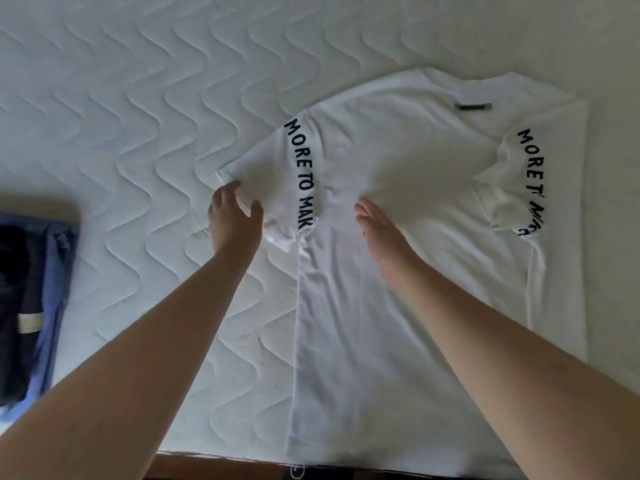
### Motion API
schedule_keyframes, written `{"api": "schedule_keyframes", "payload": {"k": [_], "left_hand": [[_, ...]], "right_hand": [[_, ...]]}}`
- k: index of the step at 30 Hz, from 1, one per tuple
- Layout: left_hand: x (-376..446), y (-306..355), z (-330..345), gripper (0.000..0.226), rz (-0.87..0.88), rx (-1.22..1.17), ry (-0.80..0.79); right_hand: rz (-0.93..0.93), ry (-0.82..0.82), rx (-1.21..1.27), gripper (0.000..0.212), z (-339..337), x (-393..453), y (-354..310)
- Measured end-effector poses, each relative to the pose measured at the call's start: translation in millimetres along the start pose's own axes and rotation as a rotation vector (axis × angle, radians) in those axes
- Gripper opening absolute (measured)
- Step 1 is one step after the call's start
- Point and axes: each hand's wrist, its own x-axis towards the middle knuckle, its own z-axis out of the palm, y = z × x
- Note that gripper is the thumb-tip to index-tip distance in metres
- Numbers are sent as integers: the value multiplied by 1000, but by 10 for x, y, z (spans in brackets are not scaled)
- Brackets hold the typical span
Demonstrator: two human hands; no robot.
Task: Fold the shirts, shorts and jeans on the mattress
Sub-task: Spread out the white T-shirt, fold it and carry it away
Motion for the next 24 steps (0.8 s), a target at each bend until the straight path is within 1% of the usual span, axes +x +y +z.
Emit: {"api": "schedule_keyframes", "payload": {"k": [2, 4, 6, 8, 11, 13, 14, 16, 18, 19, 21, 22, 24], "left_hand": [[226, 11, -1, 51, 155, 134, -24], [430, 27, 33, 57, 202, 236, -77], [603, 64, 80, 64, 151, 297, -126], [755, 112, 99, 65, 86, 308, -123], [958, 156, 60, 47, 9, 300, -87], [1030, 173, 25, 36, -31, 317, -112], [1048, 187, 13, 34, -30, 315, -126], [1057, 254, -16, 33, 7, 246, -164], [1022, 352, -70, 27, 50, 146, -198], [995, 407, -107, 23, 57, 101, -210], [915, 504, -184, 20, 46, 12, -258], [870, 546, -207, 21, 28, -29, -300], [770, 628, -225, 16, -39, -132, -401]], "right_hand": [[-22, 4, 31, 50, 64, 184, -96], [-40, 15, 52, 51, 107, 379, -188], [-42, 21, 67, 52, 113, 520, -272], [-40, 14, 83, 52, 103, 619, -348], [-30, -10, 68, 49, 64, 781, -464], [-39, -18, 41, 41, 35, 908, -566], [-46, -7, 30, 43, 17, 986, -614], [-59, 7, 20, 48, -19, 1133, -731], [-64, -2, 34, 49, -35, 1258, -867], [-66, -9, 41, 45, -37, 1314, -937], [-59, -24, 27, 25, -24, 1424, -1083], [-57, -29, 28, 18, -29, 1490, -1146], [-40, -39, 70, 21, -51, 1605, -1206]]}}
